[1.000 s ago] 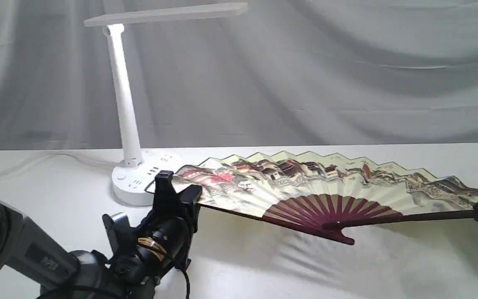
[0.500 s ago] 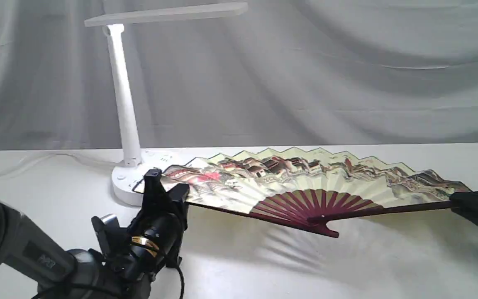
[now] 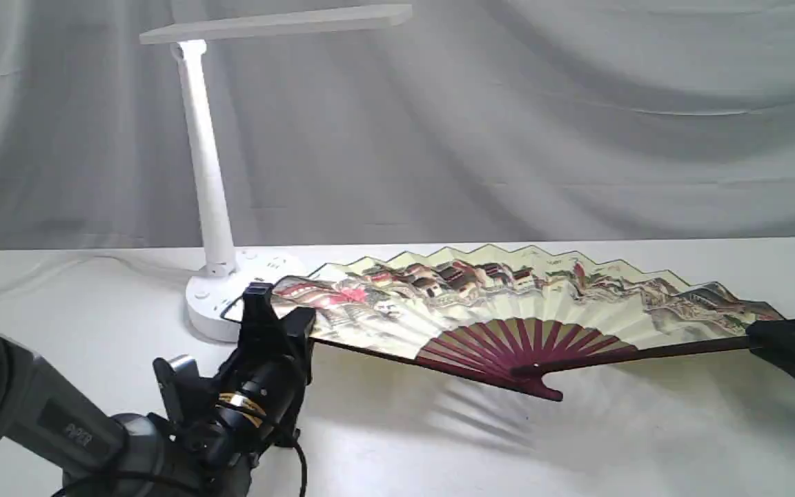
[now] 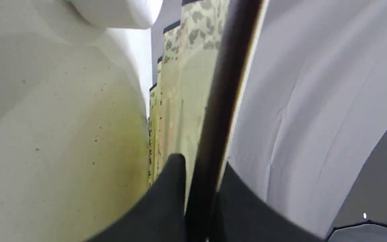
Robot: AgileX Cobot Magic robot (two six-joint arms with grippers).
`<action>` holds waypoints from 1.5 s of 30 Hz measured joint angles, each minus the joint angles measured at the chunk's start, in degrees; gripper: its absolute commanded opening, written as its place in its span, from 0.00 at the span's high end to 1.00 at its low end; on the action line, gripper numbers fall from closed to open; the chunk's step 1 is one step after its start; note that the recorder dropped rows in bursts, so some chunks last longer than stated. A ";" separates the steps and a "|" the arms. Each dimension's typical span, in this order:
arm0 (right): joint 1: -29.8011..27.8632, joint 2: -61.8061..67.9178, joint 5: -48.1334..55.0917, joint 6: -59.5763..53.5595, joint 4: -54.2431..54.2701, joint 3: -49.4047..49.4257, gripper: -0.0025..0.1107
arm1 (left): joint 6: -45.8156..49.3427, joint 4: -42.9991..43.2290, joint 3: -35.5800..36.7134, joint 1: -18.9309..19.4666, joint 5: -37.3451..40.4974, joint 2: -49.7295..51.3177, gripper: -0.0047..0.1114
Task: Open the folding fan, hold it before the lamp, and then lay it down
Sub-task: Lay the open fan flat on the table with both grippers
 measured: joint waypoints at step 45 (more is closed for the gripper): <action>0.26 -10.70 -14.55 10.70 -20.78 0.00 0.44 | 7.53 30.24 2.09 11.24 31.78 -13.08 0.39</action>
